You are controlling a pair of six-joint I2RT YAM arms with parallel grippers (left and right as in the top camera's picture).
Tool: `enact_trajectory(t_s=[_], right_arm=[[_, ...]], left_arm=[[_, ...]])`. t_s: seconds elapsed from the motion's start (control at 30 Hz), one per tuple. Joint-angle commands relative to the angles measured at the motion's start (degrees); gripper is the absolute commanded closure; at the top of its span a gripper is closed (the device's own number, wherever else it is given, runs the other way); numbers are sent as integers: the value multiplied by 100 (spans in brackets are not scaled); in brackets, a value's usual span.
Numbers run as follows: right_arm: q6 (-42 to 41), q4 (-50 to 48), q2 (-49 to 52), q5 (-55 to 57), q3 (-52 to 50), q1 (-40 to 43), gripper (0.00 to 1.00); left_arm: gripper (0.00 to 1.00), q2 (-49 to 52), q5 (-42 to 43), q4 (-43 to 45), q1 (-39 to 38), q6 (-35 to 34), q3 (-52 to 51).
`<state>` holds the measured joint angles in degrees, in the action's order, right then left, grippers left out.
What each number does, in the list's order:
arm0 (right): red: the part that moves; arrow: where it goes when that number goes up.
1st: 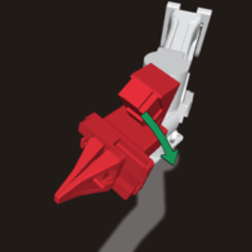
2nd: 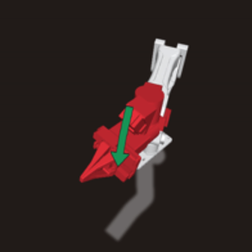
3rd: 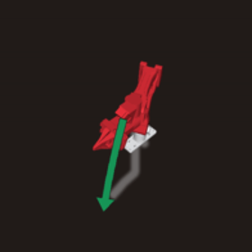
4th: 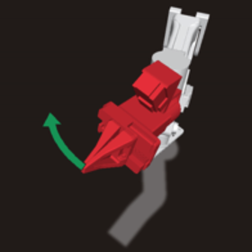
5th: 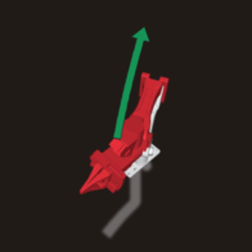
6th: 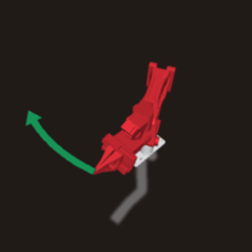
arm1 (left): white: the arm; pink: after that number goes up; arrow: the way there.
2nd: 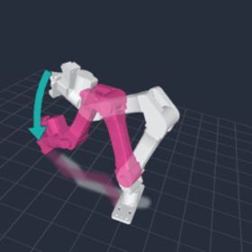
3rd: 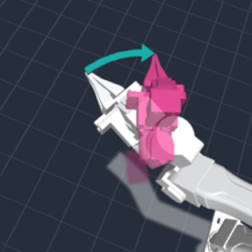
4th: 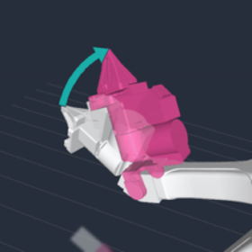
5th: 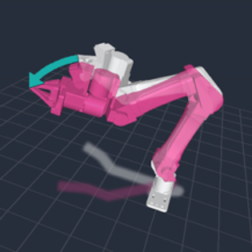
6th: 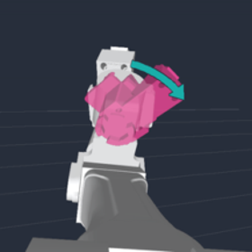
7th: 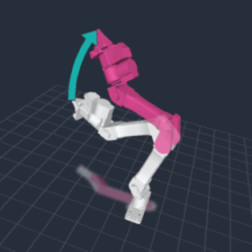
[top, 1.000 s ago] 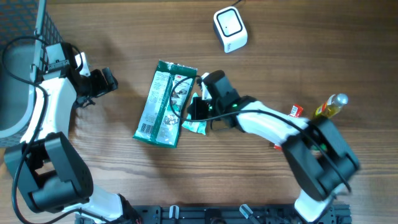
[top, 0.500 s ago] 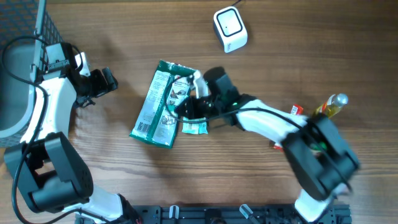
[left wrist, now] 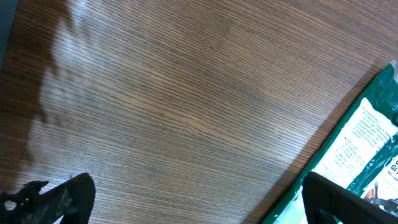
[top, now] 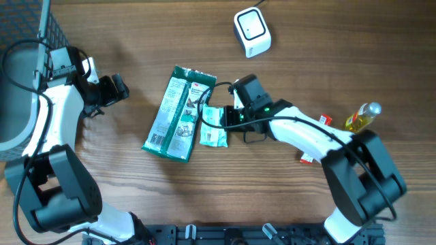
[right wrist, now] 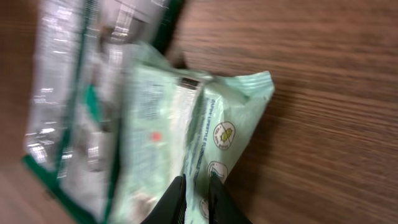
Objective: Scan the item barcode
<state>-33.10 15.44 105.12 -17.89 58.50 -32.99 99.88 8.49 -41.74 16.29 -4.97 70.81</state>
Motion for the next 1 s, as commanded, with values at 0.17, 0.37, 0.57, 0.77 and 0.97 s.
enact_trajectory(t_s=[0.17, 0.37, 0.57, 0.77, 0.97], right_arm=[[-286, 240, 175, 127, 35, -2, 85], [-286, 348, -1001, -17, 76, -4, 84], [-291, 675, -1180, -20, 0, -107, 82], [-299, 544, -1167, 52, -345, -525, 83], [-302, -83, -1058, 48, -466, -822, 87]], left_arm=[[0, 44, 46, -2, 55, 48, -37], [0, 44, 46, -2, 55, 48, -37], [0, 44, 46, -2, 55, 48, -37], [0, 44, 46, -2, 55, 48, -37], [0, 44, 46, -2, 55, 48, -37]])
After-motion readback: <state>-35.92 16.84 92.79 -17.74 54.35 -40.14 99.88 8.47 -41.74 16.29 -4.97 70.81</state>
